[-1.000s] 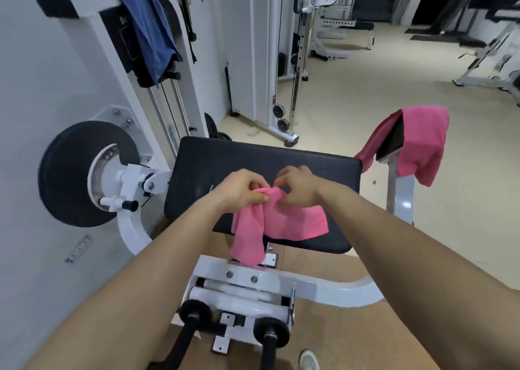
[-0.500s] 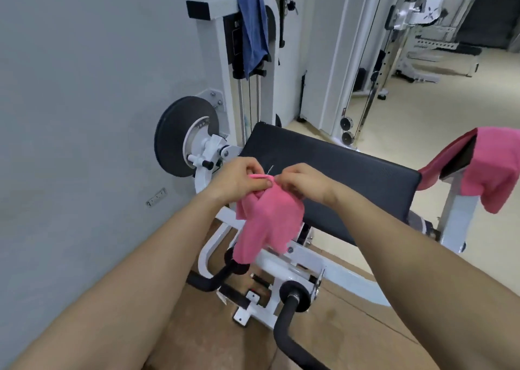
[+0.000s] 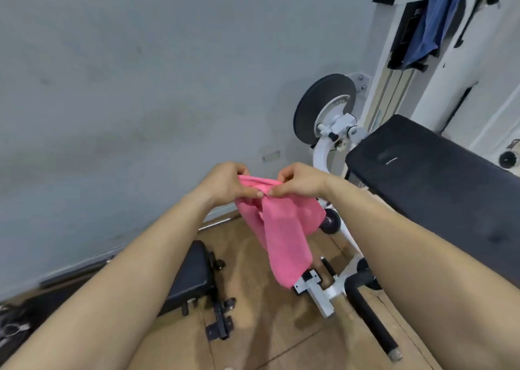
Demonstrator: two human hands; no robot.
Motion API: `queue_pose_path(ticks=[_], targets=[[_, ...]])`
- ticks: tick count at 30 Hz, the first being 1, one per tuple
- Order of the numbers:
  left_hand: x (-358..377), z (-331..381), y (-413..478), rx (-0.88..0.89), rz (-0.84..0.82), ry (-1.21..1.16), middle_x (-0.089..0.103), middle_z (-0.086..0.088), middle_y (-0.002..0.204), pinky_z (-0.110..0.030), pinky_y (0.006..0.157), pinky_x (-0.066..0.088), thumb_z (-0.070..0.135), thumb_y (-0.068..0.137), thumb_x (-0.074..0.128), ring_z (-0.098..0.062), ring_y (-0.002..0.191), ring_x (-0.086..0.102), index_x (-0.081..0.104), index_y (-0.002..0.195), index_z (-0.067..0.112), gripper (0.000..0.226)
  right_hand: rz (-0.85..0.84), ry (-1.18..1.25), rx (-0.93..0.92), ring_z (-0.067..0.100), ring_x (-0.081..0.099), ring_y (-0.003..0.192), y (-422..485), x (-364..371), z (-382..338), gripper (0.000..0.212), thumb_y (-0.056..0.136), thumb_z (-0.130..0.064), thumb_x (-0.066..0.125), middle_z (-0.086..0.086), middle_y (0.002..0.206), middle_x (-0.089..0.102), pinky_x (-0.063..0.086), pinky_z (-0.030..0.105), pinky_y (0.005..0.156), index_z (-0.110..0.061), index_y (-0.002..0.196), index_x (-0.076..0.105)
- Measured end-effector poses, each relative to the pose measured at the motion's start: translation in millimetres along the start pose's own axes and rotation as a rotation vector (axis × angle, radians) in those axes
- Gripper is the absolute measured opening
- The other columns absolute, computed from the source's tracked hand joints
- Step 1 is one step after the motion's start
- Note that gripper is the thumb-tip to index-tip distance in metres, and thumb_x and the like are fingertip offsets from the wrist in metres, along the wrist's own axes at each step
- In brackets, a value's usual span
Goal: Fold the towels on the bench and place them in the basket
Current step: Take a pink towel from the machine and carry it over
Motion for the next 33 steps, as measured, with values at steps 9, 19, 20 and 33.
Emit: queue_pose_path(ticks=[9,19,20,33], targets=[[-104.9,-200.5,-151.0,-0.263,0.144,-0.043,0.051,0.005,0.058,-0.031,0.057,0.036,0.043,0.075,0.082,-0.018,0.058,0.047,0.050,0.060,0.020,0.042,-0.259,-0.203,-0.180,0.015,0.055,0.072,50.4,203.9,-179.9,0.030,0.083,-0.039,0.077,-0.003,0.077,0.060,0.040,0.027,0.063,-0.012,0.092,0.067],[-162.9,-433.7,-337.5,-0.541,0.131,-0.053,0.056,0.004,0.069,-0.031,0.061,0.038,0.040,0.072,0.084,-0.016,0.065,0.050,0.058,0.074,0.018,0.034,-0.284,-0.759,-0.306,0.025,0.054,0.078,99.6,424.7,-304.6,0.041,0.097,-0.050,0.055,-0.002,0.071,0.054,0.036,0.031,0.058,-0.020,0.068,0.052],[-163.0,-452.2,-351.9,-0.560,0.120,-0.030,0.057,0.005,0.071,-0.032,0.062,0.039,0.039,0.073,0.083,-0.016,0.067,0.052,0.060,0.077,0.018,0.031,-0.275,-0.800,-0.324,0.026,0.054,0.082,102.5,441.6,-315.2,0.041,0.097,-0.052,0.052,-0.002,0.076,0.055,0.038,0.031,0.063,-0.020,0.070,0.052],[-189.5,-676.4,-427.0,-0.834,0.053,0.065,0.062,-0.001,0.082,-0.028,0.057,0.042,0.034,0.098,0.055,-0.021,0.071,0.058,0.059,0.089,0.026,0.013,-0.110,-1.028,-0.349,0.031,0.065,0.100,220.1,567.2,-366.8,0.056,0.097,-0.066,0.032,0.007,0.102,0.069,0.041,0.037,0.078,-0.021,0.091,0.066]])
Point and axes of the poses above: each hand's wrist, its own y-axis towards the middle knuckle, its own x-axis out of the palm, z = x × y, the point moved 10 cm from there along y, towards the middle knuckle
